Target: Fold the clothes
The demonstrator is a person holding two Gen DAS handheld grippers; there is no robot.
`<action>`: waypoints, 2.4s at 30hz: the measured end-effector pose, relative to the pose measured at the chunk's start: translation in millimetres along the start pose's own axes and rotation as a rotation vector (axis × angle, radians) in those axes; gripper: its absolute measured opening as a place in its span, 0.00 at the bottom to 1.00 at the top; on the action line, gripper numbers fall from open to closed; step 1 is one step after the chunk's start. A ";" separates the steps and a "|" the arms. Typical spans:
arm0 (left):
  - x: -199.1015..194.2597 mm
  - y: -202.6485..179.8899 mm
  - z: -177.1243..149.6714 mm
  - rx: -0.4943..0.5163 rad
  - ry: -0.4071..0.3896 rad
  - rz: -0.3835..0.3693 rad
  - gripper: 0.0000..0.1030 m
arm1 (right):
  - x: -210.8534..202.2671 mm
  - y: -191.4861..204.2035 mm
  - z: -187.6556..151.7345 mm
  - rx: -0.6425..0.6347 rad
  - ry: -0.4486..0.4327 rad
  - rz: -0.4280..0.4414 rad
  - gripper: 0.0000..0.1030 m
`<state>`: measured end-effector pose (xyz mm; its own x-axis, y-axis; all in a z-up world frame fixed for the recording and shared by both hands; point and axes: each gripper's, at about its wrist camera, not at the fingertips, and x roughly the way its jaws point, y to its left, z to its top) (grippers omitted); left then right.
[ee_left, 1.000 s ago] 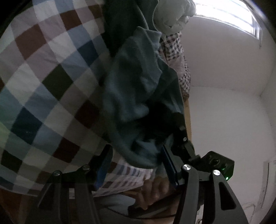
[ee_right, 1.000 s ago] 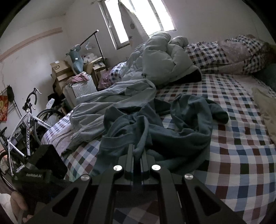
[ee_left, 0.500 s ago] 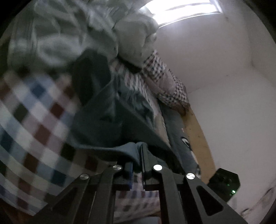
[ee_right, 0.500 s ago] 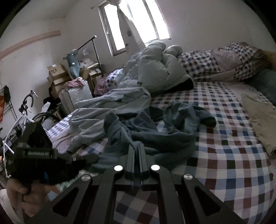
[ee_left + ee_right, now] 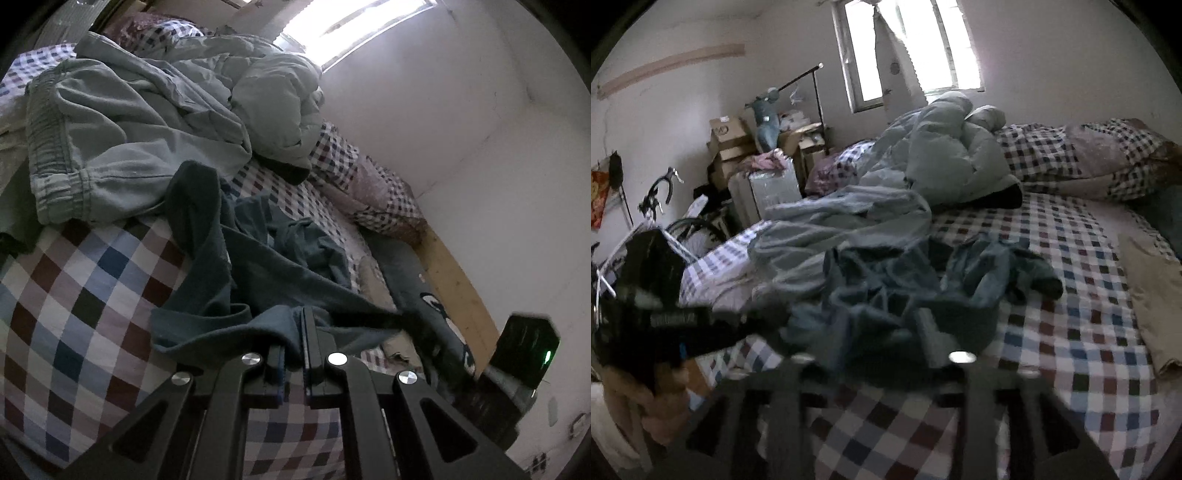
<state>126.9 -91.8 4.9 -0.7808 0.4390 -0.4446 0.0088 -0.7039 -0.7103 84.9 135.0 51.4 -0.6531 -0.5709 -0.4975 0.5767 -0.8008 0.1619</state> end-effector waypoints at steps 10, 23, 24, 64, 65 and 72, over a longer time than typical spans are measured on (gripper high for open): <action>6.2 -2.0 -4.2 0.032 0.034 0.025 0.06 | 67.4 8.6 49.2 -0.108 0.261 0.111 0.49; 12.2 3.4 -7.5 0.029 0.066 0.030 0.06 | 138.4 26.2 11.7 -0.254 0.525 0.068 0.07; 12.0 3.4 -7.3 0.028 0.065 0.028 0.06 | 134.0 24.1 12.7 -0.244 0.506 0.059 0.06; 7.7 -5.8 -35.7 0.029 0.141 0.018 0.06 | -86.8 9.8 47.1 -0.136 0.187 -0.149 0.68; 8.6 -4.9 -35.9 0.027 0.143 0.019 0.06 | -79.9 15.5 54.5 -0.152 0.187 -0.135 0.69; 12.7 -0.9 -34.5 0.008 0.151 0.013 0.06 | 46.6 39.9 77.9 -0.230 0.355 -0.005 0.70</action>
<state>138.5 -66.3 -18.9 -0.6776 0.5087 -0.5311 0.0125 -0.7141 -0.6999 39.2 62.3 101.0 -0.4692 -0.4373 -0.7672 0.6948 -0.7191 -0.0150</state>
